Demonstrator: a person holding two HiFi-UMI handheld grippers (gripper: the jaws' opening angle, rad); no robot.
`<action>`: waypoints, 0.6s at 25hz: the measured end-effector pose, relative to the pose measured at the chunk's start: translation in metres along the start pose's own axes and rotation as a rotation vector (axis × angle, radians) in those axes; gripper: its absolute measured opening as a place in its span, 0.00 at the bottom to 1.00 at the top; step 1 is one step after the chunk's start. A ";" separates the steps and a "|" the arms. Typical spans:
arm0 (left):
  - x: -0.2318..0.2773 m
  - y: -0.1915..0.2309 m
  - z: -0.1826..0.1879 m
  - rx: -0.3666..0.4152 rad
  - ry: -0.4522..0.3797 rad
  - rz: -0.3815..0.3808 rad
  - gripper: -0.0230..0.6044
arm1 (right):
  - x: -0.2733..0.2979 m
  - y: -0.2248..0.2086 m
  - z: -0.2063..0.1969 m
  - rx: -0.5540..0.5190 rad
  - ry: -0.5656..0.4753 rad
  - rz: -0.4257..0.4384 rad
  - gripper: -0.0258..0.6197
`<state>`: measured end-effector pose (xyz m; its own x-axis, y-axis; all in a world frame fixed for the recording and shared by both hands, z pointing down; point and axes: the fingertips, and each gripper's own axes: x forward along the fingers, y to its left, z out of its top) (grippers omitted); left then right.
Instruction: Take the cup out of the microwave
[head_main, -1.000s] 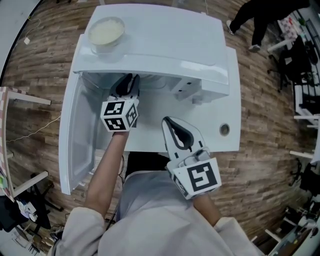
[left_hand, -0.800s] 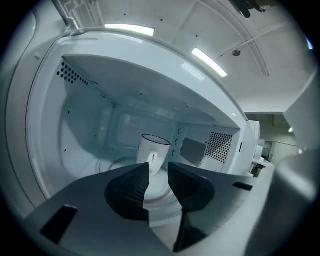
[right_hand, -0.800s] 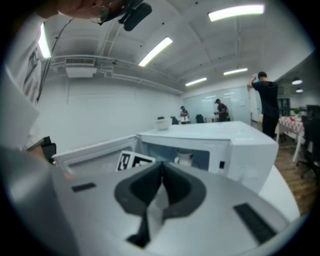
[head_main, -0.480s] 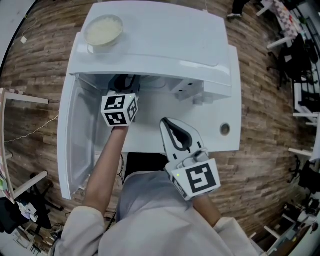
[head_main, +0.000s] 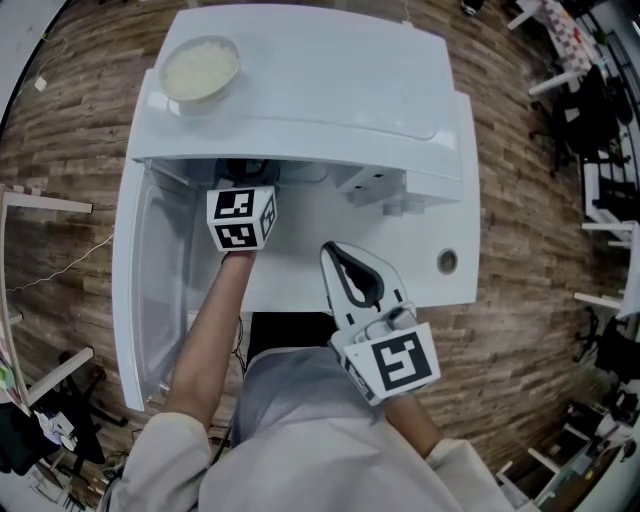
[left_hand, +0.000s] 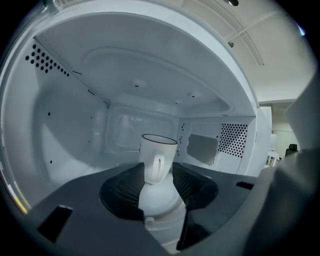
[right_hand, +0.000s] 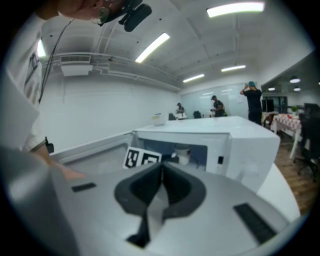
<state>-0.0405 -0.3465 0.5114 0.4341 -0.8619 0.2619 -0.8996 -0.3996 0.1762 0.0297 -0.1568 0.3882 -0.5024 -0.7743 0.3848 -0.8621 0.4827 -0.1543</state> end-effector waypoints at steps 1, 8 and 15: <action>0.002 0.001 0.001 0.004 -0.001 0.002 0.32 | 0.000 0.000 0.000 0.001 0.002 -0.002 0.08; 0.014 0.003 0.005 0.013 -0.012 -0.009 0.33 | 0.004 -0.004 -0.003 0.002 0.017 -0.012 0.08; 0.018 0.003 0.006 0.032 -0.003 0.003 0.33 | 0.008 -0.006 -0.004 0.009 0.028 -0.014 0.08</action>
<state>-0.0358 -0.3656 0.5110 0.4309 -0.8644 0.2592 -0.9022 -0.4063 0.1448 0.0316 -0.1641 0.3961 -0.4880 -0.7691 0.4126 -0.8698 0.4679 -0.1565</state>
